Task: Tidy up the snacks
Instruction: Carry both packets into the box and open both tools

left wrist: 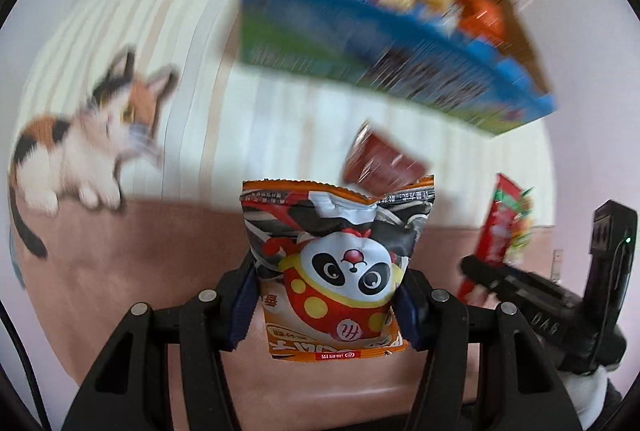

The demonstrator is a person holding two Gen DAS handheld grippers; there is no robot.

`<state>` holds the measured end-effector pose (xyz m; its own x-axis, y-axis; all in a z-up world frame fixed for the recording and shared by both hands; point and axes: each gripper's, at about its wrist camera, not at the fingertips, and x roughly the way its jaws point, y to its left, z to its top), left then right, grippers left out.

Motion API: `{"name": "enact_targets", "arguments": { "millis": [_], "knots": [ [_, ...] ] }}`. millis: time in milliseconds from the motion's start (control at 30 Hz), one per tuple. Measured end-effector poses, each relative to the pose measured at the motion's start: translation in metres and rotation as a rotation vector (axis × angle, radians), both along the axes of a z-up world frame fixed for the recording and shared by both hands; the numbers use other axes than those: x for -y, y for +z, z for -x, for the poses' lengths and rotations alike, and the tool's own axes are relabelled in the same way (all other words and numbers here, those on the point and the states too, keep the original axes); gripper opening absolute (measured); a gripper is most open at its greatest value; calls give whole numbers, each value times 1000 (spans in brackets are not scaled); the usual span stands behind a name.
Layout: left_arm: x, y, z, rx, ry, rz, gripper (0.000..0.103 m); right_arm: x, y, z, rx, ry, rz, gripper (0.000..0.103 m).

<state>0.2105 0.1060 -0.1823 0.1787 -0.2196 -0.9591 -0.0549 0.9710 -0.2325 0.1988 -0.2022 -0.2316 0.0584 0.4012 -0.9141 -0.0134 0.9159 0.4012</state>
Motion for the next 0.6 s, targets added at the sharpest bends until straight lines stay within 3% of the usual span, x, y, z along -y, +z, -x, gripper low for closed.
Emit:
{"name": "enact_targets", "arguments": {
  "millis": [167,200,300,467,600],
  "knots": [
    [12,64,-32,101,-50,45,55,-1,72,-23,110,25,-95,48],
    [14,64,-39,115,-54,48,55,-7,81,-28,125,26,-107,48],
    [19,95,-71,175,-83,17,55,-13,117,-53,178,33,-168,48],
    [25,109,-134,202,-100,-40,55,-54,141,-99,265,33,-184,48],
    [22,107,-182,153,-107,-68,55,-82,141,-133,293,36,-172,48]
  ]
}}
